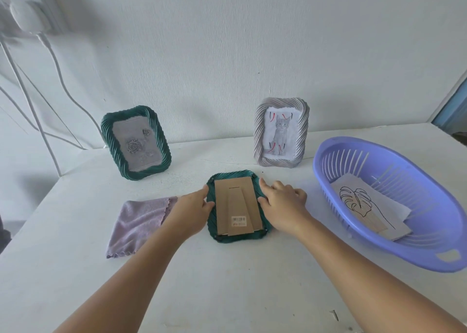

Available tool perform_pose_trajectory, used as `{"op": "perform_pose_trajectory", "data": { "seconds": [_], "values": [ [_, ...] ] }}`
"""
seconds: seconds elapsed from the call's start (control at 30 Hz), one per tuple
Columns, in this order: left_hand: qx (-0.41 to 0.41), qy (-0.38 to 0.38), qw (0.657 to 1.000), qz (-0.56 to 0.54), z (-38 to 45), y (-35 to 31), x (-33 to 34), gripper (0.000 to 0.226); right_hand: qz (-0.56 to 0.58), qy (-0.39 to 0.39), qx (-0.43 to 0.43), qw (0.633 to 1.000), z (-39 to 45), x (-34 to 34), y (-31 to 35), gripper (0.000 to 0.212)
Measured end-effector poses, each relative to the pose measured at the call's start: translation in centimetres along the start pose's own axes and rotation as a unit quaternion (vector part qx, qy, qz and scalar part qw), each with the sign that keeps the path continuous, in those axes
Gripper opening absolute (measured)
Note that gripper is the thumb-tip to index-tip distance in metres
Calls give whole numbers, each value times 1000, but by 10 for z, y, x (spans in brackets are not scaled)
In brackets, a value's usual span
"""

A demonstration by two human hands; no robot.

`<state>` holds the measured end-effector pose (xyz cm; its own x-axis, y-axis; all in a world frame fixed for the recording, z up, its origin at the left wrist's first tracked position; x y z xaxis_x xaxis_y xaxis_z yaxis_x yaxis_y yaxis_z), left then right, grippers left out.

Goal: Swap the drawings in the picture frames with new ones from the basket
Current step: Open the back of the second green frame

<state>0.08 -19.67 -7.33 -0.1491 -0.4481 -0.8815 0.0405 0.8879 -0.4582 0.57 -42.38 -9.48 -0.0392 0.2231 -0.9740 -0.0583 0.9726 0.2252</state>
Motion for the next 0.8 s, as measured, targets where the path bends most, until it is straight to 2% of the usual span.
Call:
{"op": "perform_pose_trajectory", "data": {
  "seconds": [0.13,0.23,0.4,0.57,0.67,0.8],
  "values": [
    [5,-8,1000,-7,2,-4,5,40,7,-4,10,1000,-3,-1,-9,54],
    [-2,-27,998,-52,1,3,4,47,5,-12,11,1000,-6,-4,-5,53],
    [-9,-63,993,-95,-2,12,1,49,38,-136,-4,990,-19,-37,21,50],
    [-9,-74,992,-100,-4,11,1,48,46,-47,-30,997,-17,-27,57,69],
    [-11,-75,991,-107,-5,11,0,49,1,-58,-31,998,-17,-25,67,77],
    [-11,-78,991,-111,-6,11,0,48,-17,-63,-21,998,-15,-23,69,72]
  ]
}}
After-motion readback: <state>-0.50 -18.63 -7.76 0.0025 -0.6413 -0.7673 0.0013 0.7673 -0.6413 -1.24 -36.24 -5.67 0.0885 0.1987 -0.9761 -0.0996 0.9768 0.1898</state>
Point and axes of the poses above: each hand's wrist, its own z-axis towards the middle knuckle, its own x-axis out of the palm, y = z × x, the point moved 8 cm from there along z, towards the middle knuckle, and after that the axes turned 2 degrees about -y, right-handed, at the moved point
